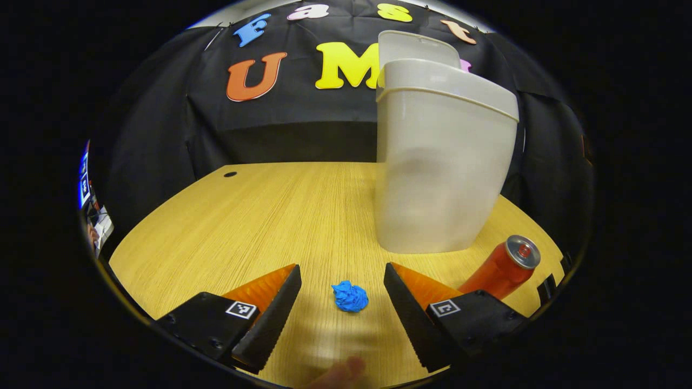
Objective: Press the lid of the desktop garbage bin to open it, pick up the crumpled paper on the desktop and throw it into the bin, then pick up the pop can on the desktop and drop it into the bin, and finally close the garbage bin lid.
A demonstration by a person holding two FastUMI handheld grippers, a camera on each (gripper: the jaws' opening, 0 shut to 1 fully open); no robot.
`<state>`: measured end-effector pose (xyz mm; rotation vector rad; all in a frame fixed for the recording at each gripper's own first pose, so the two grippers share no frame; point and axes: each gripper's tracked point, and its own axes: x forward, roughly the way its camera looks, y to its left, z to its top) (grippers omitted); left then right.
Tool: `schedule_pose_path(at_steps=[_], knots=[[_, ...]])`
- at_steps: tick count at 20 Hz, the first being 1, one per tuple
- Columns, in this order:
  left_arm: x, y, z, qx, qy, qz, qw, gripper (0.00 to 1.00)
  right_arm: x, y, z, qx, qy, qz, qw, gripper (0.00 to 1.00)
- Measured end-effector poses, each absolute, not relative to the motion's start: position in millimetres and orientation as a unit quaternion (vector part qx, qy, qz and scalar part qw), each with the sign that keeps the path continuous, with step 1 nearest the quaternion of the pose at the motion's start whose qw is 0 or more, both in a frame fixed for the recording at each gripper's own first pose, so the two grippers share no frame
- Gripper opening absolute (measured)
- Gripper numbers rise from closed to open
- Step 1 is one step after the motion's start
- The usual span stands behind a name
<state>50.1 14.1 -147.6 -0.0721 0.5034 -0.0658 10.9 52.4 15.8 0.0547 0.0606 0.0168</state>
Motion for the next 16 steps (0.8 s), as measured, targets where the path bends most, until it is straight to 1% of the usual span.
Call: schedule_pose_path(at_steps=[4, 6, 8, 10, 12, 13, 15, 16], knots=[[47, 13, -162, -0.04, 0.276, -0.042, 0.959, 1.0, 12, 67, 4, 0.022, 0.055, 0.02, 0.998, 0.98], [44, 14, -169, -0.039, 0.295, -0.041, 0.954, 0.99, 11, 67, -1, 0.024, 0.067, 0.013, 0.997, 0.98], [42, 10, -174, -0.033, 0.31, -0.054, 0.949, 0.97, 12, 67, -5, 0.032, 0.077, 0.003, 0.996, 0.97], [42, 14, -167, -0.021, 0.3, -0.06, 0.952, 0.93, 14, 66, -12, 0.032, 0.091, -0.008, 0.995, 0.97], [44, 16, -172, -0.025, 0.308, -0.07, 0.948, 0.86, 17, 62, -19, 0.029, 0.104, -0.018, 0.994, 0.98], [43, 19, -174, -0.023, 0.31, -0.066, 0.948, 0.79, 18, 62, -21, 0.032, 0.109, -0.019, 0.993, 0.98], [47, 26, -174, -0.021, 0.311, -0.067, 0.948, 0.73, 21, 60, -26, 0.046, 0.121, -0.018, 0.991, 0.98], [50, 29, -173, -0.02, 0.31, -0.068, 0.948, 0.72, 22, 60, -31, 0.055, 0.129, -0.019, 0.99, 0.98]])
